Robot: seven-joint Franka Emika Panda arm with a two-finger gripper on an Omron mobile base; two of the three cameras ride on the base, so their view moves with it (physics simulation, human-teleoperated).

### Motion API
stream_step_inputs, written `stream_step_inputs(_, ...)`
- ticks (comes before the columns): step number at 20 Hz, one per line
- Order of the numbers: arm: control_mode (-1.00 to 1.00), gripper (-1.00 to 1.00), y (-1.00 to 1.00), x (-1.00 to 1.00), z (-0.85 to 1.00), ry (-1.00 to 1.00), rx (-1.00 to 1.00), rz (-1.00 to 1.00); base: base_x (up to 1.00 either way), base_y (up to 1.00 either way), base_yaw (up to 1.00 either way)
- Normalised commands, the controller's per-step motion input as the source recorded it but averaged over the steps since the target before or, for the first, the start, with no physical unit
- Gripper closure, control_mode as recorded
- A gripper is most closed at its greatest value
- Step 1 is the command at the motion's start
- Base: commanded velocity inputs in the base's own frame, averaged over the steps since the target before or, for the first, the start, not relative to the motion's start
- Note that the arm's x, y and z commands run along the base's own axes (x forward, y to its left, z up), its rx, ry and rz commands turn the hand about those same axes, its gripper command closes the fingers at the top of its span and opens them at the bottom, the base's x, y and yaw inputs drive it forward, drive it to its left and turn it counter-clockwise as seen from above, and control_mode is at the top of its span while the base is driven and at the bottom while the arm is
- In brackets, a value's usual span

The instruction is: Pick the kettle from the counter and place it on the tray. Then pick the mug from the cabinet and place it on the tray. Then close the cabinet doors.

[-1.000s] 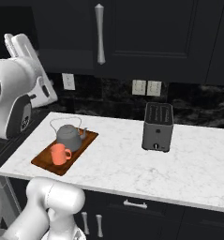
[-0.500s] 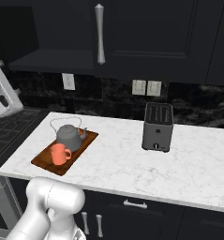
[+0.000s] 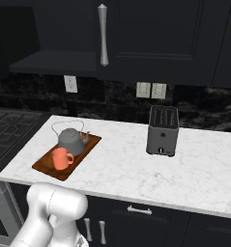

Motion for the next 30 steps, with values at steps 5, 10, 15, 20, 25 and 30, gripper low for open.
stream_step_inputs(5, -1.0, -1.0, 0.55, -0.34, -0.16, 0.0, 0.0, -0.07, 0.0, 0.0, 0.0)
stream_step_inputs(10, -1.0, -1.0, 0.6, -0.22, -0.18, -0.05, 0.0, -0.1, 0.0, 0.0, 0.0)
stream_step_inputs(15, -1.0, -1.0, 0.54, -0.11, -0.13, -0.04, 0.0, -0.11, 0.0, 0.0, 0.0)
stream_step_inputs(20, -1.0, -1.0, 0.47, -0.06, -0.11, -0.06, 0.0, -0.11, 0.0, 0.0, 0.0)
stream_step_inputs(25, -1.0, -1.0, 0.21, -0.33, -0.01, -0.16, 0.0, -0.12, 0.0, 0.0, 0.0)
stream_step_inputs(30, -1.0, -1.0, 0.32, -0.37, 0.0, -0.12, 0.0, -0.14, 0.0, 0.0, 0.0)
